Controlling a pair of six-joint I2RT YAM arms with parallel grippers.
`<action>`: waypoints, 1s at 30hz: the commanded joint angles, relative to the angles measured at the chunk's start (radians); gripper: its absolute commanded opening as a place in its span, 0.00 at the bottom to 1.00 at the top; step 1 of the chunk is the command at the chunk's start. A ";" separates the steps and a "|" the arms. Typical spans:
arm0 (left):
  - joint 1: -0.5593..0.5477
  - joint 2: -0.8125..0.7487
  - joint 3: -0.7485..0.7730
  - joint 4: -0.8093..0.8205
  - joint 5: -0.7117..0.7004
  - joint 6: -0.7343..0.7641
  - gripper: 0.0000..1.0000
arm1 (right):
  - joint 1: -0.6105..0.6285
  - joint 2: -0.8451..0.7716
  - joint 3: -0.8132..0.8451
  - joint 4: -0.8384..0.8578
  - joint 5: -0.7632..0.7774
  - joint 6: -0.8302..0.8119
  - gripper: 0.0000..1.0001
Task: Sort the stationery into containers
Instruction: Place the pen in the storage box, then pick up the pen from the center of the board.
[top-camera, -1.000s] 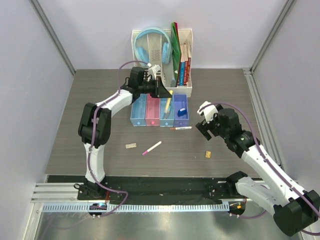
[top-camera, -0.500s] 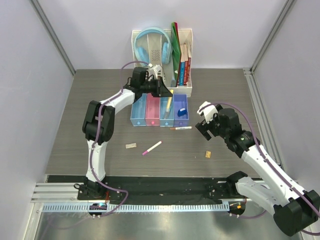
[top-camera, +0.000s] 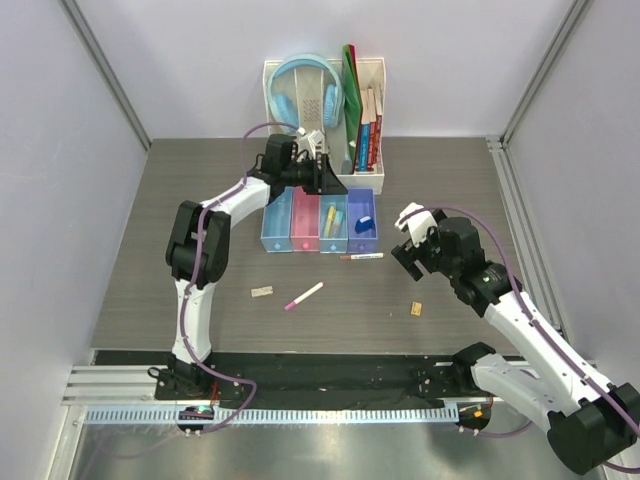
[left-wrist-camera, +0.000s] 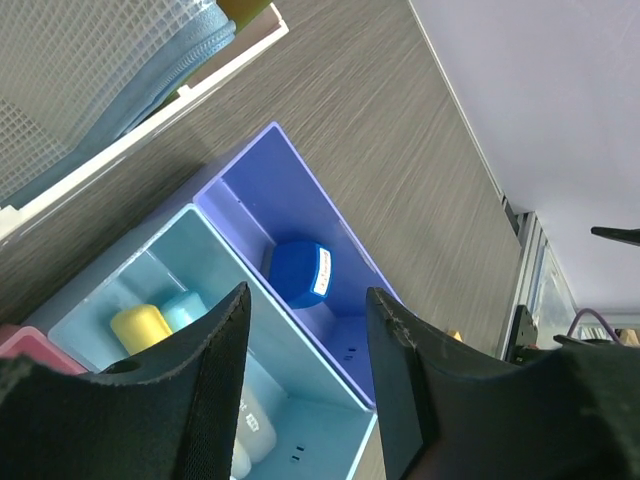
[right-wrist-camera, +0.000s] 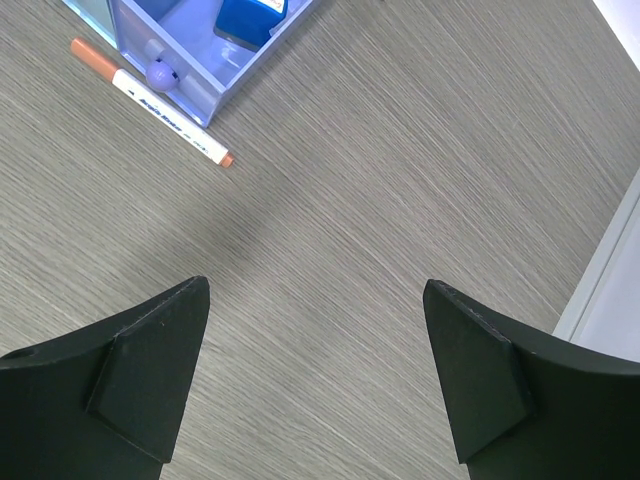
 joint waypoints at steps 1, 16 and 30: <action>-0.002 -0.037 0.047 -0.005 0.043 -0.002 0.50 | -0.004 -0.018 0.003 0.034 -0.011 0.002 0.93; -0.063 -0.331 -0.028 -0.951 -0.027 0.868 0.48 | -0.005 0.215 0.061 0.034 -0.031 -0.163 0.94; -0.167 -0.437 -0.427 -0.896 -0.243 0.940 0.47 | -0.007 0.385 0.178 0.077 -0.087 -0.150 0.93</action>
